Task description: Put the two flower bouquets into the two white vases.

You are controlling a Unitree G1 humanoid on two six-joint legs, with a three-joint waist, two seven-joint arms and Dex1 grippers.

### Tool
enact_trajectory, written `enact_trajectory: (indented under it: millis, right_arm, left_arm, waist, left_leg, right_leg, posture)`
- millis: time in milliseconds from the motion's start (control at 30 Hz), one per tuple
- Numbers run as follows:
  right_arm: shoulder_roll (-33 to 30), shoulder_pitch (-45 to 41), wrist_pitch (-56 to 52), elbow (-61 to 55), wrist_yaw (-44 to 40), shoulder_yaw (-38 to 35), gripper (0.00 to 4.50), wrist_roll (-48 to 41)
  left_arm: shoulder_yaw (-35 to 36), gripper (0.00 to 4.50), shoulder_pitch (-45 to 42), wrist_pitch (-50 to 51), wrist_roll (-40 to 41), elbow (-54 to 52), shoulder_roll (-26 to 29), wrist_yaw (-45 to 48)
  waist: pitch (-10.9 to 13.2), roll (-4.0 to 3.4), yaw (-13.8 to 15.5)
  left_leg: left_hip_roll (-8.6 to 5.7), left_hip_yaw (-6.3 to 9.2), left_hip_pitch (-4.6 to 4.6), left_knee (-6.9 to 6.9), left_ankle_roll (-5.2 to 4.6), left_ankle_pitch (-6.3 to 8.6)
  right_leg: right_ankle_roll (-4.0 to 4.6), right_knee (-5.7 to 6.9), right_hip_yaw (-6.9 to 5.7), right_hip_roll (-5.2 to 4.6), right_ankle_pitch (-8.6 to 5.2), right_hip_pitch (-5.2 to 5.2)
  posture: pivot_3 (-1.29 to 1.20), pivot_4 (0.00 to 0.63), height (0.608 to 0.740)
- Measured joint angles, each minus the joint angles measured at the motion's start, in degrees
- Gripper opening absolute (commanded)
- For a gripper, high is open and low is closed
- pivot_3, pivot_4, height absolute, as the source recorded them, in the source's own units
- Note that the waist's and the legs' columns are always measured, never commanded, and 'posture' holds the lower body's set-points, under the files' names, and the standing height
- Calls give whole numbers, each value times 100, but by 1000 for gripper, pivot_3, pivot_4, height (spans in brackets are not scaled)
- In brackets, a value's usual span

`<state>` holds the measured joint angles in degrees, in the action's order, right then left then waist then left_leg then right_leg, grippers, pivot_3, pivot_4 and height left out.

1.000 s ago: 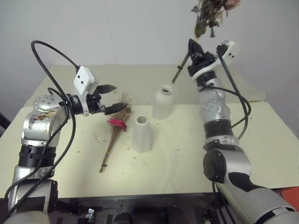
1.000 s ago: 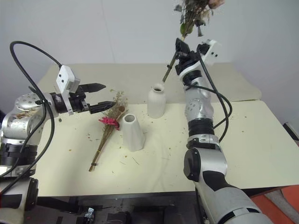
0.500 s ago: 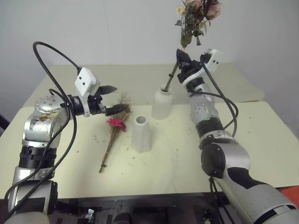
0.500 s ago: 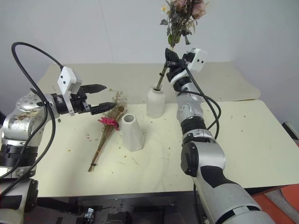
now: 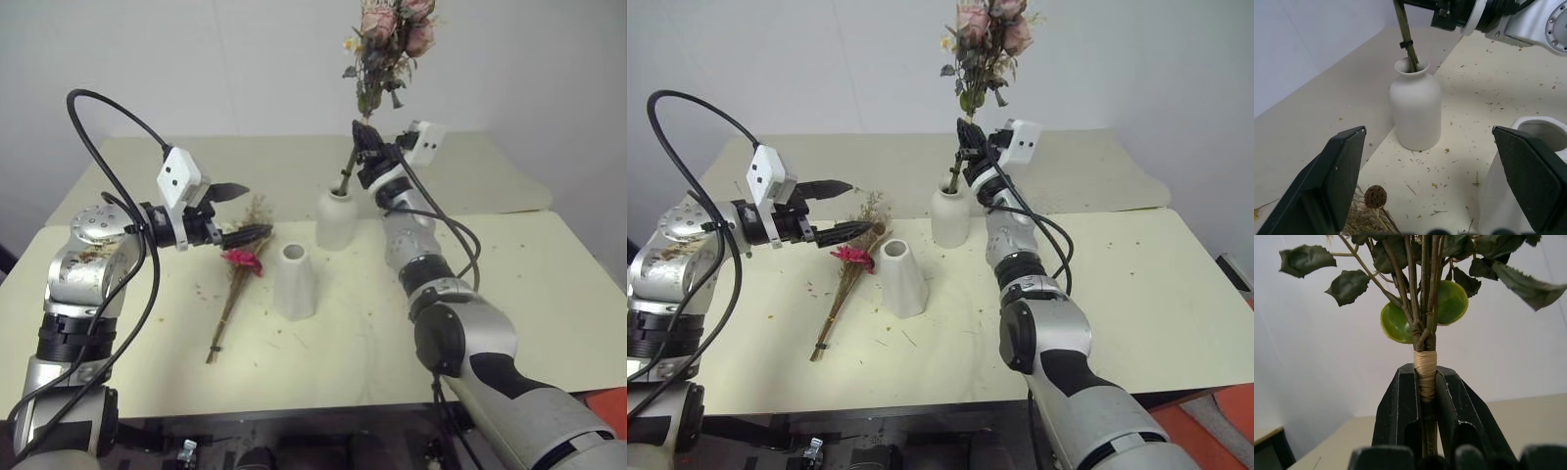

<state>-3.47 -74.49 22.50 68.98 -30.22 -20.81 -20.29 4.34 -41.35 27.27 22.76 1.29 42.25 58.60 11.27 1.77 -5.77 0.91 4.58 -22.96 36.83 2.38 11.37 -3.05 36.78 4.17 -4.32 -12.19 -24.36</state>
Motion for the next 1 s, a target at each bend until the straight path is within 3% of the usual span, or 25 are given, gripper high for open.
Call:
enact_trajectory:
  millis: [800, 1000]
  right_arm:
    - [60, 145, 782, 253, 371, 499, 238, 973]
    - [60, 230, 785, 255, 274, 454, 2273, 982]
  left_arm:
    - [0, 4500, 92, -490, -18, 204, -2, 106]
    - [-1, 4500, 96, -536, -18, 226, -2, 155]
  waist:
    - [0, 0, 1]
    - [0, 0, 0]
  left_leg:
    - [0, 0, 1, -1, 0, 0]
    - [0, 0, 2, -1, 0, 0]
  right_leg:
    - [0, -1, 0, 1, 0, 0]
    - [1, 0, 0, 1, 0, 0]
  posture:
    - [0, 150, 740]
    - [0, 150, 740]
